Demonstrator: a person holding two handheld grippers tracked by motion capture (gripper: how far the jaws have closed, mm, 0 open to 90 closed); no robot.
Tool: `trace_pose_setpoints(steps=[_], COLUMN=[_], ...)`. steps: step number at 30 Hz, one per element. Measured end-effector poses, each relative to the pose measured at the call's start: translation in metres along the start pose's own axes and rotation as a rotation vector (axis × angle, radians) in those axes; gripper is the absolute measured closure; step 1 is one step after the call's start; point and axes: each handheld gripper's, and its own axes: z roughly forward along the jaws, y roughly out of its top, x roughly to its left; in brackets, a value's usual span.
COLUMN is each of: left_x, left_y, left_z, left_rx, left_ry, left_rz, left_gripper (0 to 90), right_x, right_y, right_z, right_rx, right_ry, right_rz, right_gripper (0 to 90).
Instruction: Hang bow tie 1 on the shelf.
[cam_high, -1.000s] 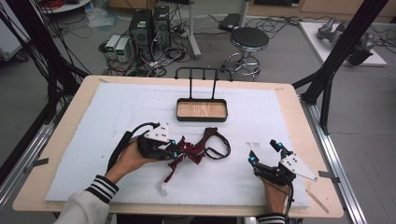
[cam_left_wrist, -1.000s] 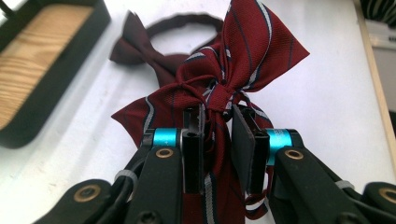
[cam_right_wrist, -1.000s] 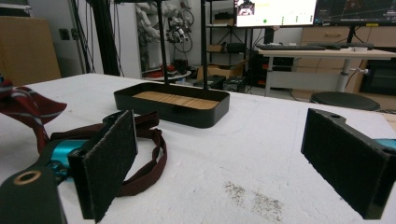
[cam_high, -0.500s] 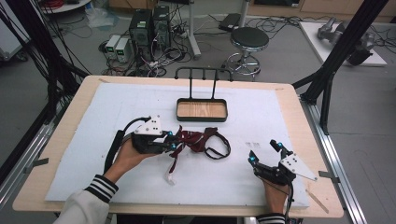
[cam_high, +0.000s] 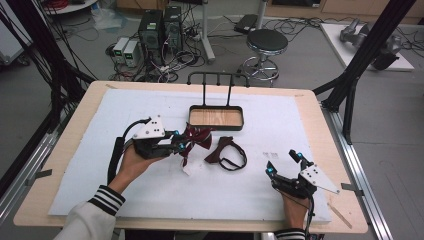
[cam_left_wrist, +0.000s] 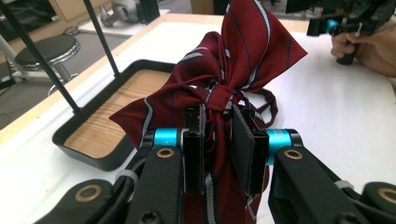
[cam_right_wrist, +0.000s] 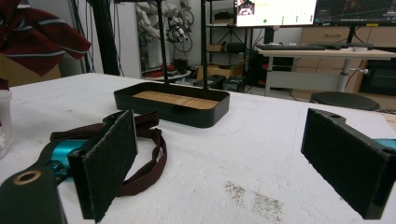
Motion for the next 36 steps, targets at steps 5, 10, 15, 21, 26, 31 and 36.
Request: trace_pose_setpoints(steps=[5, 10, 15, 21, 26, 31, 36], left_x=[0.002, 0.004, 0.006, 0.009, 0.012, 0.019, 0.023], left_y=[0.002, 0.005, 0.009, 0.013, 0.019, 0.023, 0.023], left_z=[-0.003, -0.006, -0.01, -0.013, -0.013, -0.013, -0.013], left_rx=[-0.044, -0.095, -0.121, -0.126, -0.135, -0.17, -0.167], left_ry=[0.007, 0.021, 0.052, 0.078, 0.092, 0.103, 0.124], left_rz=[-0.037, -0.068, -0.065, -0.06, -0.06, -0.08, -0.082], left_gripper=[74.8, 74.8, 74.8, 74.8, 74.8, 74.8, 74.8], right_x=[0.0, 0.0, 0.0, 0.0, 0.0, 0.0, 0.0], right_y=[0.0, 0.0, 0.0, 0.0, 0.0, 0.0, 0.0], right_z=[0.0, 0.0, 0.0, 0.0, 0.0, 0.0, 0.0], right_rx=[0.0, 0.001, 0.002, 0.003, 0.002, 0.002, 0.002], right_ry=[0.0, 0.0, 0.0, 0.0, 0.0, 0.001, 0.001], right_rz=[-0.001, -0.001, 0.0, 0.002, 0.003, 0.005, 0.006], right_gripper=[9.9, 9.9, 9.9, 9.9, 9.9, 9.9, 9.9])
